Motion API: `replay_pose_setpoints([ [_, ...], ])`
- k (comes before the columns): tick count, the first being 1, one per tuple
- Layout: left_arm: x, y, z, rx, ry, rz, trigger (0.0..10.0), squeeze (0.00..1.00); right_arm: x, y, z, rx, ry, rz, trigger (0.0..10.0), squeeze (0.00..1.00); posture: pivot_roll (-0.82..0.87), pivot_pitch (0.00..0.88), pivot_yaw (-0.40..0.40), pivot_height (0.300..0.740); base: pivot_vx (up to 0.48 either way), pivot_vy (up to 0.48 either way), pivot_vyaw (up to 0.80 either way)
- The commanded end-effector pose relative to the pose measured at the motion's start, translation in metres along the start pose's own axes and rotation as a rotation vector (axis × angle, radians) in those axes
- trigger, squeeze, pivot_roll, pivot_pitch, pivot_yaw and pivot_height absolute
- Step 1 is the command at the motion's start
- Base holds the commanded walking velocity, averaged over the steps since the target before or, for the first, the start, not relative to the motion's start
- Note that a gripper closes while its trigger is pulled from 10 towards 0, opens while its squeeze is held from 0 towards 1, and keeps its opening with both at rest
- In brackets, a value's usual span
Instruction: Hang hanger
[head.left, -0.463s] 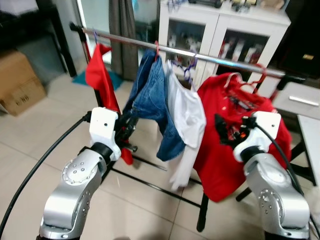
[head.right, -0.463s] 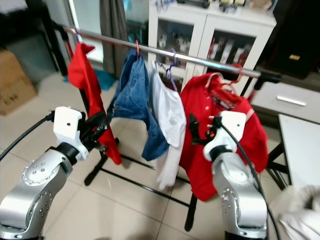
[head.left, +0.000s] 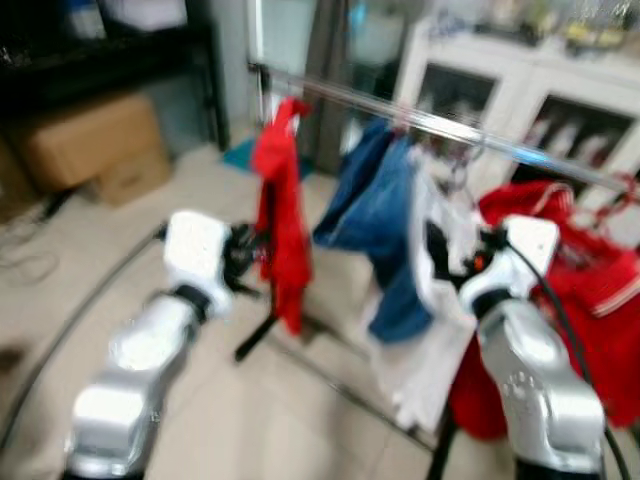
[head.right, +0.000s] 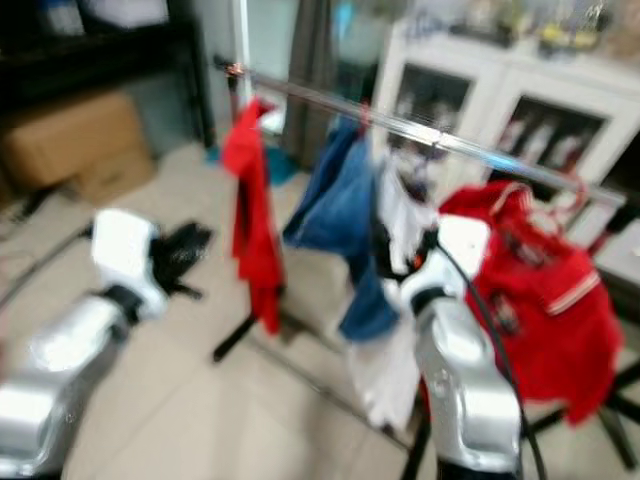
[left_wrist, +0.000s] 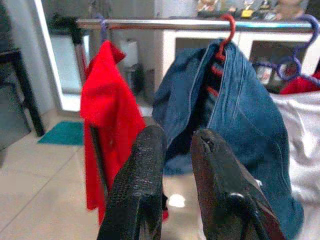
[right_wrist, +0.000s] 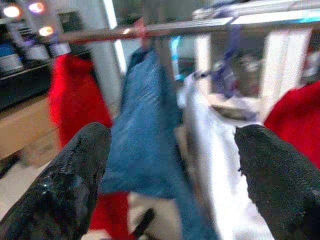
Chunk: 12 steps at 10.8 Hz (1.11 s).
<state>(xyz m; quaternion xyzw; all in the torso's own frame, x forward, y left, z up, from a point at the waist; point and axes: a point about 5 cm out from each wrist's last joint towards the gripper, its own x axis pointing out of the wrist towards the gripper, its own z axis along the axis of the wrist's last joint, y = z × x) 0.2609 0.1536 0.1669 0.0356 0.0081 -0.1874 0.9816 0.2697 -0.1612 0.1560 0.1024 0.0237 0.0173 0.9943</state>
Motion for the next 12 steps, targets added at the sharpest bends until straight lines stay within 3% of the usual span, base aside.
replay_pose_setpoints([
  [1, 0.005, -0.01, 0.003, 0.001, -0.014, -0.045, 10.0, 0.0, -0.002, -0.012, 0.005, -0.01, -0.025, -0.048, 10.0, 0.0, 0.13, 0.0, -0.036, 0.74, 0.458, 0.0, 0.0],
  [2, 0.005, -0.011, 0.003, 0.004, -0.011, -0.058, 10.0, 0.0, -0.003, -0.016, 0.009, -0.027, -0.051, -0.059, 10.0, 0.0, 0.13, 0.0, -0.036, 0.74, 0.412, 0.0, 0.0],
  [3, 0.004, -0.015, 0.001, -0.017, 0.0, -0.11, 10.0, 0.0, -0.003, -0.026, 0.014, -0.068, -0.069, -0.092, 10.0, 1.0, 0.13, 0.0, -0.036, 0.74, 0.0, 0.0, 0.0],
  [4, 0.002, -0.019, 0.002, -0.023, -0.008, -0.16, 10.0, 0.15, -0.003, -0.034, 0.019, -0.069, -0.095, -0.104, 10.0, 1.0, 0.13, 0.0, -0.035, 0.74, 0.0, 0.0, 0.0],
  [5, 0.002, -0.021, 0.006, -0.031, -0.029, -0.188, 10.0, 1.0, -0.003, -0.053, 0.029, -0.122, -0.12, -0.127, 10.0, 1.0, 0.13, 0.0, -0.036, 0.74, 0.0, 0.0, 0.0],
  [8, 0.001, -0.027, 0.006, -0.024, -0.011, -0.268, 10.0, 1.0, -0.005, -0.093, 0.046, -0.219, -0.034, -0.05, 10.0, 1.0, 0.12, 0.009, -0.039, 0.74, 0.0, 0.0, 0.0],
  [9, -0.001, -0.034, 0.006, -0.035, -0.006, -0.343, 10.0, 1.0, -0.015, -0.116, 0.042, -0.323, 0.131, 0.034, 10.0, 1.0, 0.11, 0.017, -0.041, 0.74, 0.0, 0.0, 0.0],
  [11, -0.005, -0.043, 0.006, -0.046, 0.015, -0.448, 10.0, 1.0, -0.028, -0.144, 0.051, -0.373, 0.214, 0.031, 10.0, 1.0, 0.11, 0.022, -0.048, 0.74, 0.0, 0.0, 0.0],
  [12, -0.007, -0.045, 0.004, -0.037, 0.036, -0.477, 10.0, 0.88, -0.033, -0.161, 0.059, -0.378, 0.233, -0.015, 10.0, 1.0, 0.11, 0.025, -0.048, 0.74, 0.0, 0.0, 0.0],
])
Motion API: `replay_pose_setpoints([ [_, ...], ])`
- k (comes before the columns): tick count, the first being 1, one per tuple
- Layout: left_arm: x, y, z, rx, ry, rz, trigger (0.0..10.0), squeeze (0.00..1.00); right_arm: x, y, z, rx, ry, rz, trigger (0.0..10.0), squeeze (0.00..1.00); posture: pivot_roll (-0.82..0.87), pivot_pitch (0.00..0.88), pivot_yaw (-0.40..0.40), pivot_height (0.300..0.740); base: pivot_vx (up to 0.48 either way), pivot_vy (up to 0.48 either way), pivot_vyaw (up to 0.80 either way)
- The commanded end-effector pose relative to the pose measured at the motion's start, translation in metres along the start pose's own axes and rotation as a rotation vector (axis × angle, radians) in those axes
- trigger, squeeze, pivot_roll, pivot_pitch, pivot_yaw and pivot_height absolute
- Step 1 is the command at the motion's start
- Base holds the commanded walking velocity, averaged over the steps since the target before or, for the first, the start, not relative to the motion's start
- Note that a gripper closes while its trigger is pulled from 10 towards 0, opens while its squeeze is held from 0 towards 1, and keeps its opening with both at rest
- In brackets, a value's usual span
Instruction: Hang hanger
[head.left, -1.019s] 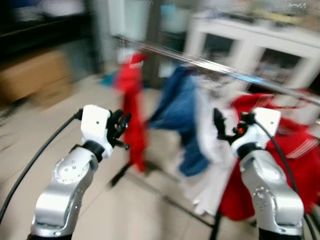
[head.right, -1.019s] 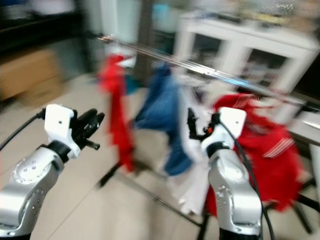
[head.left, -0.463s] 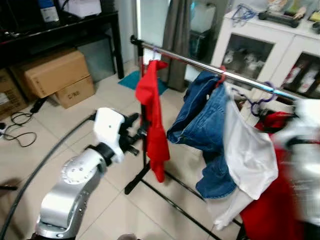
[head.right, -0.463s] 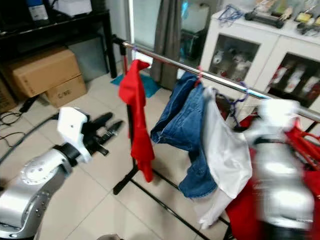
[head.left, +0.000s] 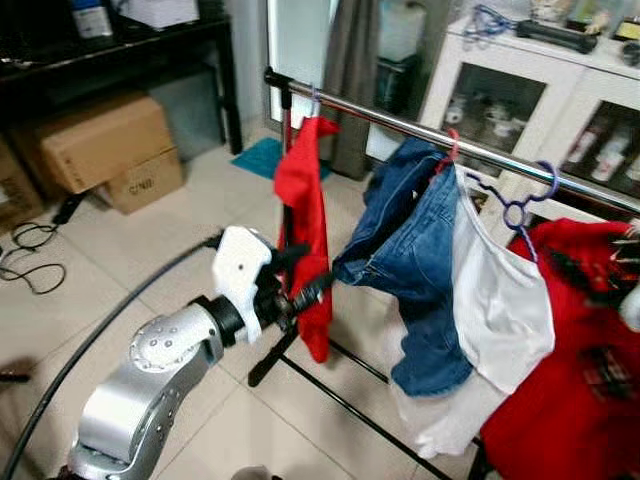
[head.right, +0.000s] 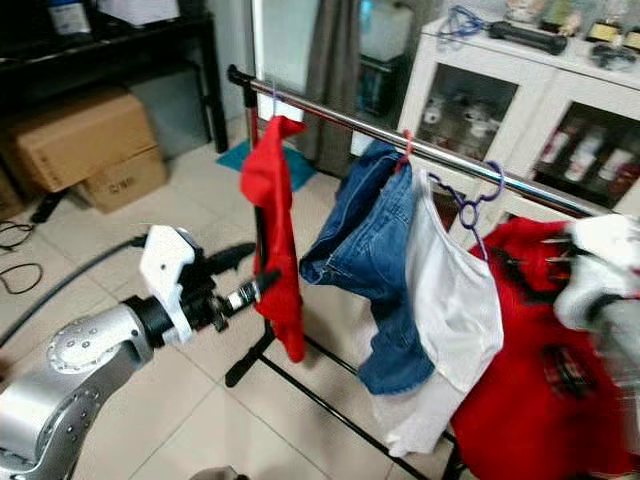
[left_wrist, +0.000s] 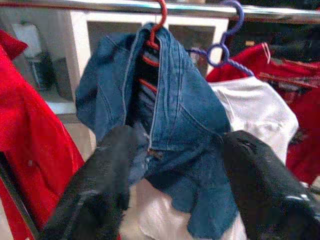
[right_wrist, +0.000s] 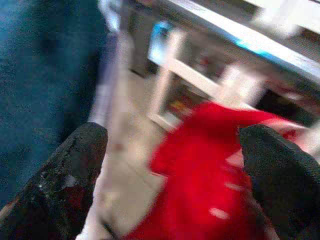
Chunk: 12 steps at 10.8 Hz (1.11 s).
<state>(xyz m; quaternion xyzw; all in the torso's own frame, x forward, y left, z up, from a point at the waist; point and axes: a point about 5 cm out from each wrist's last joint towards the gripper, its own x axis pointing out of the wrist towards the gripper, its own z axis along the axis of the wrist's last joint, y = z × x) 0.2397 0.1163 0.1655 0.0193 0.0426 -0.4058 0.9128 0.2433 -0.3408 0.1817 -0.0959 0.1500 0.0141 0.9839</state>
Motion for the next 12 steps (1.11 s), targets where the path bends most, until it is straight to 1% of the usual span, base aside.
replay_pose_setpoints([
  [1, 0.001, -0.005, -0.002, -0.001, 0.023, -0.028, 10.0, 0.0, -0.012, -0.026, -0.008, 0.021, 0.077, -0.07, 10.0, 1.0, 0.1, 0.024, -0.046, 0.74, 0.0, 0.0, 0.0],
  [3, 0.002, -0.005, -0.006, -0.001, 0.054, -0.033, 10.0, 0.0, -0.025, -0.04, -0.021, 0.044, 0.153, -0.069, 10.0, 1.0, 0.1, 0.025, -0.043, 0.74, 0.0, 0.0, 0.0],
  [4, 0.002, -0.007, -0.008, -0.005, 0.064, -0.054, 10.0, 0.0, -0.037, -0.051, -0.029, 0.049, 0.205, -0.078, 10.0, 1.0, 0.09, 0.028, -0.038, 0.74, 0.0, 0.0, 0.0],
  [5, 0.002, -0.008, -0.009, -0.012, 0.07, -0.065, 10.0, 0.0, -0.042, -0.058, -0.031, 0.057, 0.223, -0.101, 10.0, 1.0, 0.08, 0.028, -0.037, 0.74, 0.0, 0.0, 0.0],
  [6, 0.002, -0.01, -0.01, -0.018, 0.075, -0.084, 10.0, 0.0, -0.049, -0.072, -0.03, 0.051, 0.231, -0.15, 10.0, 1.0, 0.08, 0.03, -0.035, 0.74, 0.0, 0.0, 0.0],
  [7, 0.003, -0.012, -0.009, -0.023, 0.068, -0.099, 10.0, 0.0, -0.048, -0.078, -0.025, 0.08, 0.182, -0.186, 10.0, 1.0, 0.07, 0.03, -0.035, 0.74, 0.0, 0.0, 0.0],
  [8, 0.004, -0.013, -0.009, -0.024, 0.064, -0.116, 10.0, 0.0, -0.046, -0.08, -0.02, 0.094, 0.138, -0.202, 10.0, 1.0, 0.08, 0.029, -0.036, 0.74, 0.0, 0.0, 0.0],
  [10, 0.004, -0.015, -0.006, -0.025, 0.056, -0.138, 10.0, 0.0, -0.039, -0.076, -0.02, 0.091, 0.132, -0.168, 10.0, 1.0, 0.08, 0.028, -0.039, 0.74, 0.0, 0.0, 0.0],
  [11, 0.004, -0.015, -0.006, -0.03, 0.053, -0.158, 10.0, 0.0, -0.026, -0.069, -0.024, 0.111, 0.124, -0.151, 10.0, 1.0, 0.08, 0.028, -0.032, 0.74, 0.0, 0.0, 0.0],
  [12, 0.006, -0.017, -0.005, -0.025, 0.054, -0.183, 10.0, 0.0, -0.007, -0.06, -0.027, 0.131, 0.112, -0.135, 10.0, 0.0, 0.08, 0.026, -0.026, 0.74, 0.0, 0.0, 0.0],
])
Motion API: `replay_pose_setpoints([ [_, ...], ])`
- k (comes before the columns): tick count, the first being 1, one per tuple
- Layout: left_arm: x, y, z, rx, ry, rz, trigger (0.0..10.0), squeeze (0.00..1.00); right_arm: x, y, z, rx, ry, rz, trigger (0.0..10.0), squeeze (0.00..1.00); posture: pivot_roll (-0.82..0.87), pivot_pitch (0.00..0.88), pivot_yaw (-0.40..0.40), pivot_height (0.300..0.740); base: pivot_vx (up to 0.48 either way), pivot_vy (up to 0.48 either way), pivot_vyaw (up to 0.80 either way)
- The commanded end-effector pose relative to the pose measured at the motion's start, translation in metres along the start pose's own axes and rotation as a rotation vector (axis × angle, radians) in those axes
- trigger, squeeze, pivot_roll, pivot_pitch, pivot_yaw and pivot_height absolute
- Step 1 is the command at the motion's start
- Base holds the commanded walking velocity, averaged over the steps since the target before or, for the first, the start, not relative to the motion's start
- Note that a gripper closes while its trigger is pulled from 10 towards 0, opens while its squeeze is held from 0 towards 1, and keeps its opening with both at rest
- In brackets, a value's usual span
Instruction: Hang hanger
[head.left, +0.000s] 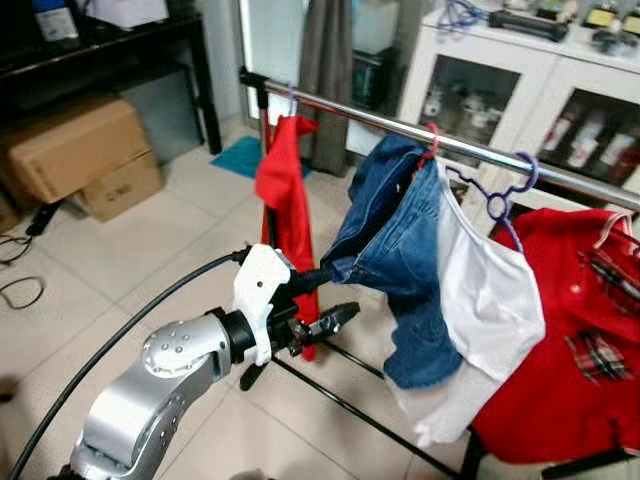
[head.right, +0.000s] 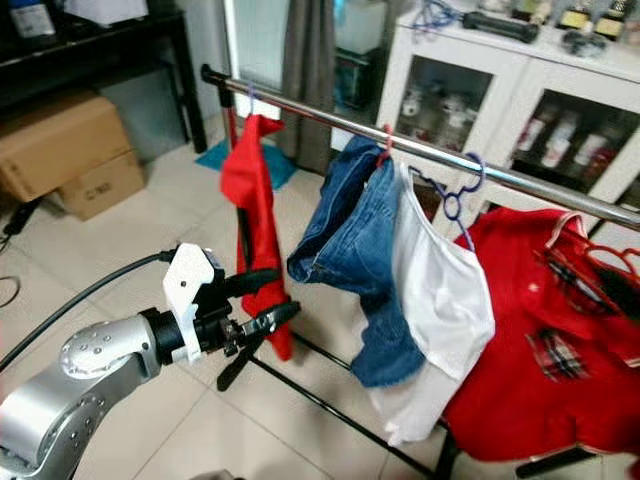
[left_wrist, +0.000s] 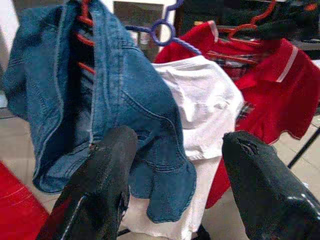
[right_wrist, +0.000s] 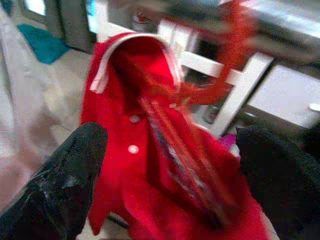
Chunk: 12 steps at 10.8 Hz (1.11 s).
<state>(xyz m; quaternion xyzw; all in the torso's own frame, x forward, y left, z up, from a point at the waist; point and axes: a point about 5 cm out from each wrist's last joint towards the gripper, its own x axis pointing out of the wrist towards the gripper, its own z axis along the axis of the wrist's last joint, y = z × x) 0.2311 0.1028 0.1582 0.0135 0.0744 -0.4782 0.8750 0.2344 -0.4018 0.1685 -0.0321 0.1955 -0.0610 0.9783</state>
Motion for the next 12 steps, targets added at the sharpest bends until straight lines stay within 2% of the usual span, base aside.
replay_pose_setpoints([
  [1, 0.001, -0.002, 0.002, 0.008, 0.002, -0.027, 10.0, 0.0, 0.005, 0.002, -0.002, -0.007, 0.006, -0.004, 10.0, 0.0, 0.09, 0.024, -0.031, 0.74, 0.0, 0.0, 0.0],
  [2, 0.0, 0.0, 0.003, 0.015, 0.006, -0.021, 10.0, 0.0, 0.01, 0.009, -0.002, 0.003, 0.003, 0.025, 10.0, 0.0, 0.09, 0.023, -0.034, 0.74, 0.0, 0.0, 0.0],
  [3, -0.001, 0.0, 0.003, 0.02, 0.008, -0.017, 10.0, 0.0, 0.013, 0.015, -0.003, 0.009, 0.006, 0.063, 9.2, 0.0, 0.1, 0.021, -0.04, 0.74, 0.0, 0.0, 0.0],
  [4, -0.002, 0.0, 0.003, 0.022, 0.01, -0.014, 10.0, 0.0, 0.014, 0.02, -0.003, 0.004, 0.01, 0.095, 5.7, 0.0, 0.1, 0.02, -0.041, 0.74, 0.0, 0.0, 0.0],
  [5, -0.003, 0.0, 0.002, 0.024, 0.014, -0.014, 10.0, 0.0, 0.013, 0.024, 0.0, 0.011, -0.001, 0.123, 3.8, 0.0, 0.1, 0.017, -0.042, 0.74, 0.0, 0.0, 0.0],
  [6, -0.003, 0.0, 0.002, 0.026, 0.018, -0.014, 10.0, 0.0, 0.011, 0.026, 0.001, 0.01, 0.001, 0.124, 2.6, 0.0, 0.1, 0.015, -0.042, 0.74, 0.0, 0.0, 0.0],
  [7, -0.003, 0.0, 0.002, 0.027, 0.018, -0.014, 10.0, 0.0, 0.009, 0.026, 0.001, 0.015, 0.004, 0.129, 0.8, 0.0, 0.1, 0.011, -0.041, 0.74, 0.0, 0.0, 0.0],
  [8, -0.003, -0.001, 0.001, 0.029, 0.019, -0.017, 10.0, 0.0, 0.007, 0.026, 0.001, 0.037, 0.006, 0.127, 0.0, 0.0, 0.1, 0.007, -0.038, 0.74, 0.0, 0.0, 0.0],
  [12, -0.003, -0.002, 0.0, 0.034, 0.027, -0.026, 10.0, 0.0, 0.007, 0.026, -0.008, 0.133, 0.069, 0.088, 0.0, 0.0, 0.1, 0.0, -0.039, 0.74, 0.0, 0.0, 0.0],
])
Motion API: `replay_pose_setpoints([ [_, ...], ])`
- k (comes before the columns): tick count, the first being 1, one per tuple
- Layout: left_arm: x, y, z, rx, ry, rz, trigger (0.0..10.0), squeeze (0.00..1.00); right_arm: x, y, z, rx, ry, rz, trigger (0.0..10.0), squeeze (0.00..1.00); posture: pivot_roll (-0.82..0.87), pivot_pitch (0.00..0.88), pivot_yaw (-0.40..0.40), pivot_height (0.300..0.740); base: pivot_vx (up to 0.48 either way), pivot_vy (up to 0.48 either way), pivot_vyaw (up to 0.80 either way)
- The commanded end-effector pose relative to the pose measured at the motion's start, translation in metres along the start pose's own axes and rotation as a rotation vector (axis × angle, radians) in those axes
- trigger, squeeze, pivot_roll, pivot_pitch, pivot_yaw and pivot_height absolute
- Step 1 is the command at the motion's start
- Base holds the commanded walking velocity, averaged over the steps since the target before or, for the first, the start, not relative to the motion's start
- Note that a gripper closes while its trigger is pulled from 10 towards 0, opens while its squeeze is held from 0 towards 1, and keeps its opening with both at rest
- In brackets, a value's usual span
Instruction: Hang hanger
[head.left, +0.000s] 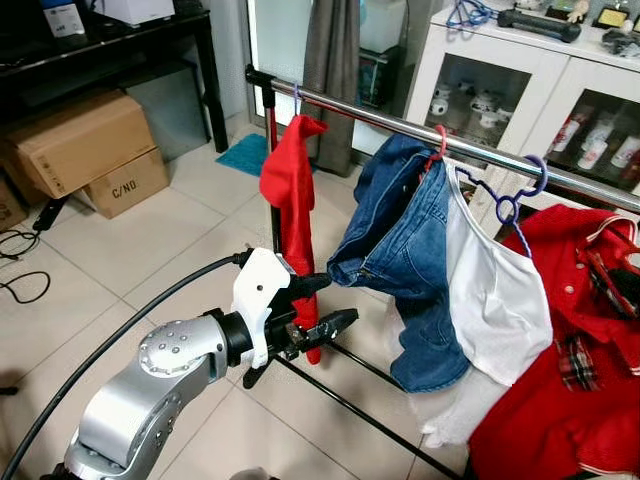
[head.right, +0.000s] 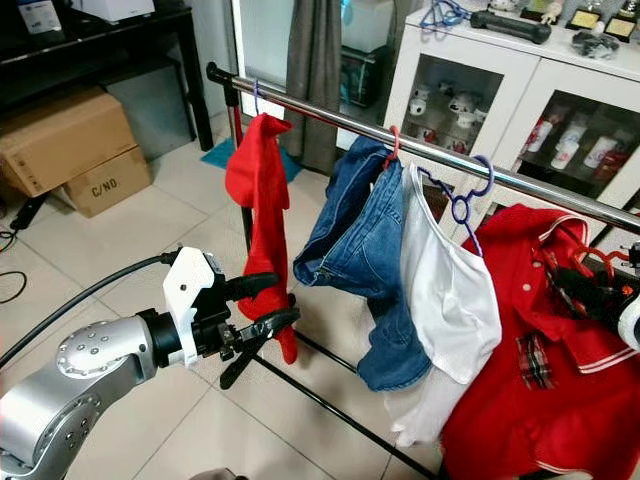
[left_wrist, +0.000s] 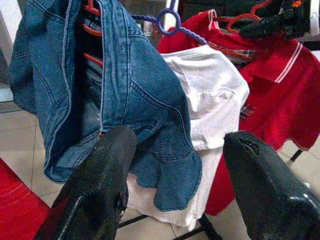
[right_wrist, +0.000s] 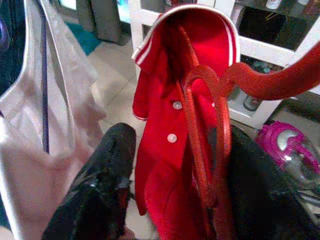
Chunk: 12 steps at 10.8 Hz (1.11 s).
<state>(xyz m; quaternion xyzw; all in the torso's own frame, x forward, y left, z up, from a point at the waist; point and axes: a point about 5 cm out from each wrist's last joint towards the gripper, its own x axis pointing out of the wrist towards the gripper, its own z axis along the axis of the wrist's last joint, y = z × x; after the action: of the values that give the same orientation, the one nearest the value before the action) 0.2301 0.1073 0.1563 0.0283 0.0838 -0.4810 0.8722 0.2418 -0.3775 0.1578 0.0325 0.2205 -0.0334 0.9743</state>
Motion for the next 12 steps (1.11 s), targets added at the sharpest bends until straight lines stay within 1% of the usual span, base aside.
replay_pose_setpoints([
  [1, 0.001, -0.003, 0.003, 0.018, -0.004, -0.02, 10.0, 0.0, 0.002, 0.003, -0.001, 0.037, 0.0, 0.015, 0.0, 0.0, 0.1, 0.0, -0.04, 0.74, 0.0, 0.0, 0.0],
  [2, 0.0, -0.002, 0.003, 0.021, -0.004, -0.019, 10.0, 0.0, 0.004, 0.006, -0.001, 0.047, -0.006, 0.025, 0.0, 0.0, 0.1, 0.0, -0.042, 0.74, 0.0, 0.0, 0.0],
  [4, 0.0, -0.003, 0.003, 0.021, -0.001, -0.019, 10.0, 0.0, 0.003, 0.008, 0.004, 0.05, -0.011, 0.027, 0.0, 0.0, 0.11, 0.0, -0.044, 0.74, 0.0, 0.0, 0.0],
  [8, 0.0, -0.002, 0.003, 0.026, 0.0, -0.025, 10.0, 0.0, 0.002, 0.01, 0.005, 0.045, -0.028, 0.039, 0.0, 0.0, 0.1, 0.0, -0.038, 0.74, 0.0, 0.0, 0.0],
  [10, 0.001, -0.002, 0.003, 0.029, 0.001, -0.026, 10.0, 0.0, 0.0, 0.014, 0.004, 0.04, -0.043, 0.05, 0.0, 0.0, 0.1, 0.0, -0.039, 0.74, 0.0, 0.0, 0.0],
  [12, 0.001, -0.001, 0.002, 0.029, 0.005, -0.017, 10.0, 0.0, 0.0, 0.025, 0.001, 0.028, -0.05, 0.067, 0.0, 0.0, 0.1, 0.0, -0.038, 0.74, 0.0, 0.0, 0.0],
])
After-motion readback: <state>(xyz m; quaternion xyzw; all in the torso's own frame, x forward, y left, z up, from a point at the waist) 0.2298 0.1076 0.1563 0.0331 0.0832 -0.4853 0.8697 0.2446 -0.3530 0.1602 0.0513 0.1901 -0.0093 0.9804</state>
